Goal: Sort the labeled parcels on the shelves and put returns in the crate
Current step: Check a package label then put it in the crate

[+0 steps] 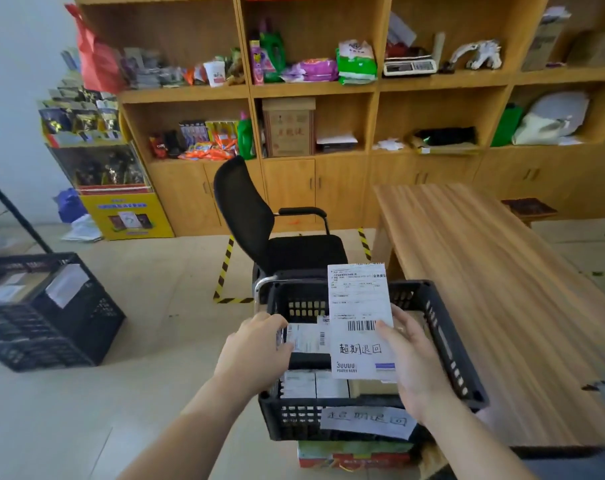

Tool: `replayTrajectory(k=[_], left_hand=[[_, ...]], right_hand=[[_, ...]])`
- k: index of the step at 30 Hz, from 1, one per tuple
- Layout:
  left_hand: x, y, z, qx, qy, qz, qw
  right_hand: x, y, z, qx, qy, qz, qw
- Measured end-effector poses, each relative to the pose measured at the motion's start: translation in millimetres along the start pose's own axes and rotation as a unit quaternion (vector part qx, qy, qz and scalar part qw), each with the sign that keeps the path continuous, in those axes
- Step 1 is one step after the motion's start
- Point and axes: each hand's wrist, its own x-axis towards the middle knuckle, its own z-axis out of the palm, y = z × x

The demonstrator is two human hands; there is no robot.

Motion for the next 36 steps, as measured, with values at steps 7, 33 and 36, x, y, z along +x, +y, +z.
replayTrajectory(k=[7, 33, 36], left_hand=[[61.7, -24.9, 38.6, -0.019, -0.071, -0.013, 0.997], [202.1, -72.9, 183.8, -0.243, -0.228, -0.186, 0.924], [211.0, -78.4, 195.7, -0.249, -0.224, -0.216, 0.917]], right_hand=[[70.6, 39.9, 22.2, -0.042, 0.000, 0.092, 0.995], [246.6, 190.6, 69.8, -0.215, 0.050, 0.229, 0.948], [260.6, 198.0, 70.1, -0.285, 0.023, 0.208, 0.935]])
